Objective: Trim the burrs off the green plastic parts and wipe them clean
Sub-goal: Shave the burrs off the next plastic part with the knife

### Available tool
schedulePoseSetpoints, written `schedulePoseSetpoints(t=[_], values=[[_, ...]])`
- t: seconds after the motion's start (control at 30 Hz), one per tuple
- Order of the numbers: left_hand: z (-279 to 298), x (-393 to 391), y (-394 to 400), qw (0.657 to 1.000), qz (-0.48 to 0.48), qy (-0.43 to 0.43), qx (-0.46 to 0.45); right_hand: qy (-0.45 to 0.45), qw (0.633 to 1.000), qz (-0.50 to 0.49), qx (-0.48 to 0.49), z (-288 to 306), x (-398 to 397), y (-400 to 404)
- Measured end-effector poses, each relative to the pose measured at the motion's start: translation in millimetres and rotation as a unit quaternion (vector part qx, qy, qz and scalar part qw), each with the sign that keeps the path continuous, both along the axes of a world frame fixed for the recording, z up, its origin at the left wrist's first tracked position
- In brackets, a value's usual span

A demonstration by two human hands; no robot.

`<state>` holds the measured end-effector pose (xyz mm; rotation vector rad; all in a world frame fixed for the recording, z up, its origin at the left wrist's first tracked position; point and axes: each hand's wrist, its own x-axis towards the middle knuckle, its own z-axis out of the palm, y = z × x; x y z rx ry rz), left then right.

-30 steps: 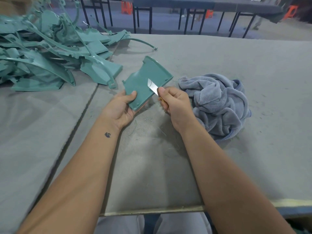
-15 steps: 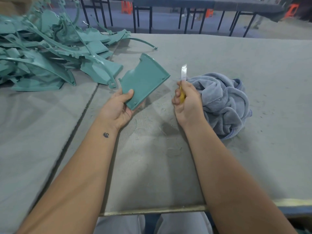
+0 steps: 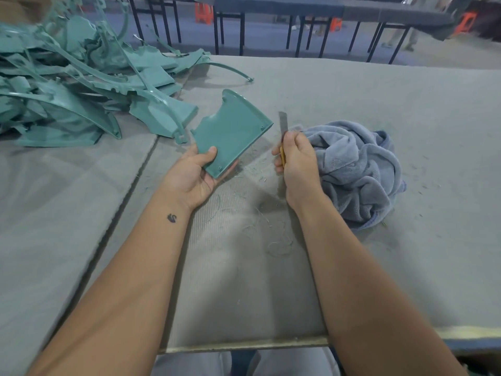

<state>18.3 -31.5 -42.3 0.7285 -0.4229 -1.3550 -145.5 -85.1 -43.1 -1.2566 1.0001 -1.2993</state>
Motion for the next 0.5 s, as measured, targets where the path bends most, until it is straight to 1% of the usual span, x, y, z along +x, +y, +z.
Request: schedulePoseSetpoints(t=[0.1,0.33,0.5], values=[[0.2,0.1,-0.1,1.000,0.000,0.001,0.007,0.018,0.999,0.014,-0.035,-1.0,1.3,1.6],[-0.1,1.6,0.2,1.000,0.003,0.013,0.012,0.047,0.997,0.011,-0.064,-2.6,0.0,0.8],[-0.5,1.5,-0.3,1.000,0.015,0.017,0.012,0.111,0.988,0.041,-0.101,-5.6,1.8,3.9]])
